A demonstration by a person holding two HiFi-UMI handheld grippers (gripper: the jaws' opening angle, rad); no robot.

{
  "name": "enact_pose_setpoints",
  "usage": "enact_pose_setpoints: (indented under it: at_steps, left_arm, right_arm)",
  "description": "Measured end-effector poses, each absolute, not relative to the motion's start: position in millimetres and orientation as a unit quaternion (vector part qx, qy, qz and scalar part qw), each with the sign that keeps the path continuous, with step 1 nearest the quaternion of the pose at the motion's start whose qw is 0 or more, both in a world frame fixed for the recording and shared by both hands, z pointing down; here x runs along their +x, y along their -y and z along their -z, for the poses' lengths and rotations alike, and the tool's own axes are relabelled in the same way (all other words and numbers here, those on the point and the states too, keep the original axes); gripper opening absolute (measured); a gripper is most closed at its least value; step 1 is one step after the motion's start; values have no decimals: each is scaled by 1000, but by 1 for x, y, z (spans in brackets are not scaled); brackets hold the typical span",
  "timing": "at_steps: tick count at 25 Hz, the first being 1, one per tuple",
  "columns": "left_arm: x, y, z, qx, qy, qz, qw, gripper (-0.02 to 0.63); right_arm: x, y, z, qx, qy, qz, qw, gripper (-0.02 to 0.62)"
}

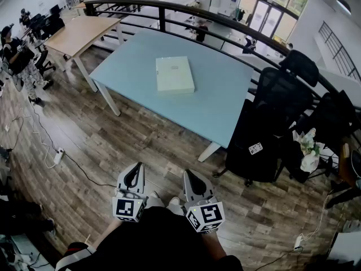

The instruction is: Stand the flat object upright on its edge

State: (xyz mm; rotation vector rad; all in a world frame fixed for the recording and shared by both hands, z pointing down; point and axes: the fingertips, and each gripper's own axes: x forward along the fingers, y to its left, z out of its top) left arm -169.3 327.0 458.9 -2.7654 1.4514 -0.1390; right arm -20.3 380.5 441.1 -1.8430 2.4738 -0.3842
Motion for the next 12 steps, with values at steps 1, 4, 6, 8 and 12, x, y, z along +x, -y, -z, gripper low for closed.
enact_pose_setpoints:
  at_steps: [1, 4, 6, 8, 12]
  left_arm:
    - [-168, -329, -462, -884, -465, 45, 4, 3]
    - [-166, -332, -469, -881, -471, 49, -6, 3]
    - [-168, -332, -469, -877, -477, 54, -7, 3]
    - [-169, -332, -471, -875, -481, 54, -7, 3]
    - [-161, -330, -463, -871, -488, 52, 2, 3]
  right_arm:
    - [-19, -380, -444, -590, -798, 126, 18, 0]
    - [-15, -380, -447, -582, -803, 129, 19, 0]
    - [-16, -381, -446, -577, -807, 126, 18, 0]
    - [-16, -380, -445, -572, -811, 124, 19, 0]
    - [-9, -379, -444, -568, -813, 124, 19, 0]
